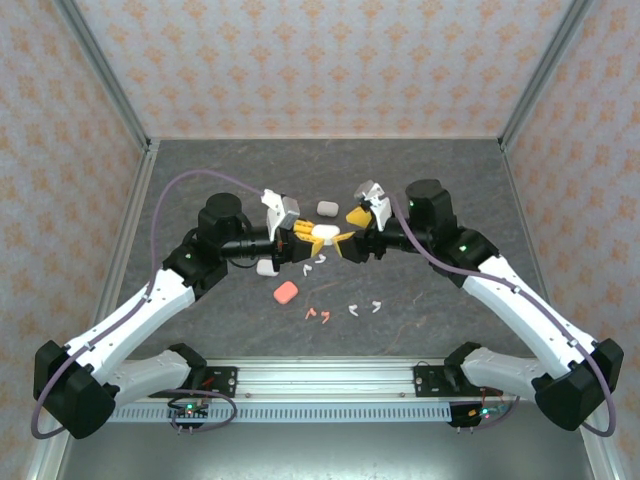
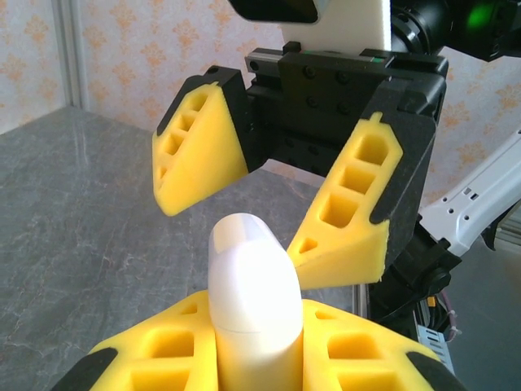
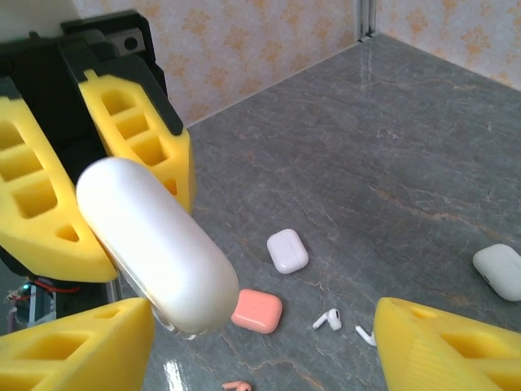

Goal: Insert wireless bluetooth earbuds into charging case

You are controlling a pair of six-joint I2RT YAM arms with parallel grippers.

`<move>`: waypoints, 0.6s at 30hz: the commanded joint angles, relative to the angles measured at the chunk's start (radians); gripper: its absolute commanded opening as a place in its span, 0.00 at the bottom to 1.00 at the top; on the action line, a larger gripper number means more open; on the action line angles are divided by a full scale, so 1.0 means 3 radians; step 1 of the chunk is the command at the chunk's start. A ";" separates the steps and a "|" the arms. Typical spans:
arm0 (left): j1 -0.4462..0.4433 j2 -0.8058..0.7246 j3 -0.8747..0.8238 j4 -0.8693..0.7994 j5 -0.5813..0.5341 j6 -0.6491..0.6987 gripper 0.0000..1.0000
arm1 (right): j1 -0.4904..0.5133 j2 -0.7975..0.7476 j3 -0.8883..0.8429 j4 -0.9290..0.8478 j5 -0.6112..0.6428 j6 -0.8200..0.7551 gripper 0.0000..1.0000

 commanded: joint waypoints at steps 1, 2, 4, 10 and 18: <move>-0.0039 -0.0061 -0.0006 0.0086 0.0074 0.0125 0.00 | -0.0055 0.0018 0.0172 0.0128 0.0100 0.0045 0.66; -0.0038 -0.0057 -0.0005 0.0071 0.0068 0.0145 0.00 | -0.0060 0.0020 0.0179 0.0120 0.0110 0.0045 0.65; -0.0046 -0.0051 0.0005 0.0043 0.0066 0.0167 0.00 | -0.0056 0.0022 0.0196 0.0117 0.0135 0.0045 0.64; -0.0054 -0.0046 0.0012 0.0038 0.0070 0.0190 0.00 | -0.0071 0.0094 0.0277 0.0081 0.0252 0.0060 0.63; -0.0065 -0.0053 0.0006 0.0018 0.0021 0.0216 0.00 | -0.0080 0.0130 0.0382 -0.0034 0.0232 0.0073 0.63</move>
